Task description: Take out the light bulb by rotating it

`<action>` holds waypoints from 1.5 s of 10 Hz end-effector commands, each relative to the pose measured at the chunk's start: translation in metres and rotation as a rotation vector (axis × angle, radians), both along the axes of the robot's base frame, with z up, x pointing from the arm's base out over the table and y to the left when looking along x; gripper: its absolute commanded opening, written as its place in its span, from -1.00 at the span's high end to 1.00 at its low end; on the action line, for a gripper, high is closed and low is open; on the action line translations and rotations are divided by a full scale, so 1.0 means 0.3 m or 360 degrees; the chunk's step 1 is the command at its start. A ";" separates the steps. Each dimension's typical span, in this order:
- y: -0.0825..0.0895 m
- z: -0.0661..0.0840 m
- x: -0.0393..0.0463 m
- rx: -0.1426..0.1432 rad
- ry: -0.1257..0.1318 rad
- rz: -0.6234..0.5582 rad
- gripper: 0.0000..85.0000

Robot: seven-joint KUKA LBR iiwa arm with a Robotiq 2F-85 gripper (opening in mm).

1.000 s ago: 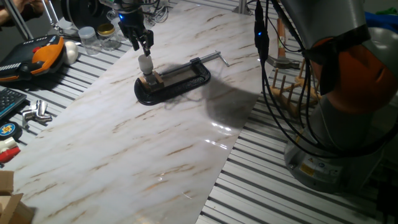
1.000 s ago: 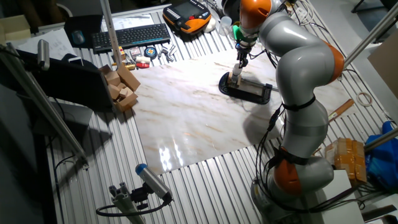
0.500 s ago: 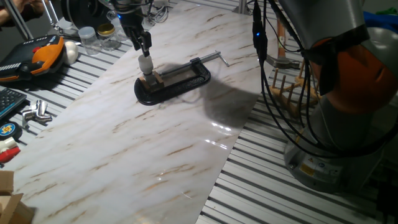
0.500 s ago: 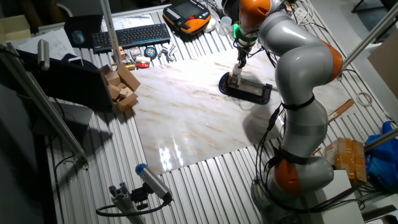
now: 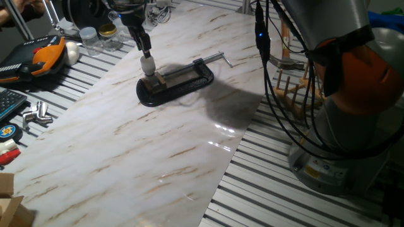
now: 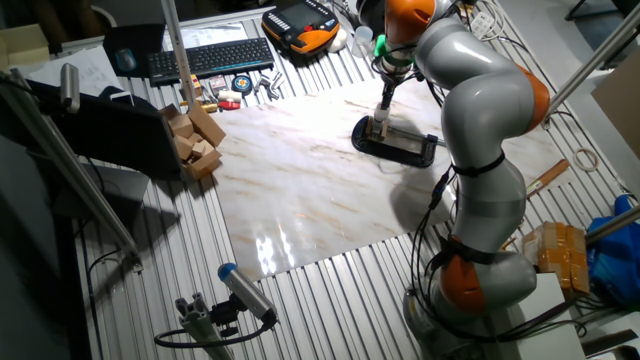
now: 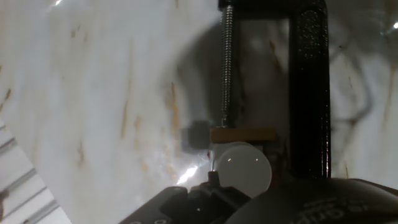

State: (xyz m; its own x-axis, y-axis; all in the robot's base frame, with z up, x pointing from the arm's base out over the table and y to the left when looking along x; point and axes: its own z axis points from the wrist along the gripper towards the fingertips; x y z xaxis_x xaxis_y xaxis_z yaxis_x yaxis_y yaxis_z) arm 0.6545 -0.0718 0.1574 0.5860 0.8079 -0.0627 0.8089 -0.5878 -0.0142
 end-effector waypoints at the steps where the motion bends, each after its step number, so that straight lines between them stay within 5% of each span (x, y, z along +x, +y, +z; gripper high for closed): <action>1: 0.000 0.000 0.000 0.0001 -0.0002 -0.0953 -0.20; 3: 0.001 -0.002 0.000 0.0002 0.0001 -0.0953 -0.20; 4: 0.000 -0.002 -0.001 0.0002 0.0001 -0.0953 -0.60; 15: 0.001 -0.005 -0.001 0.0007 0.0010 -0.0953 -0.60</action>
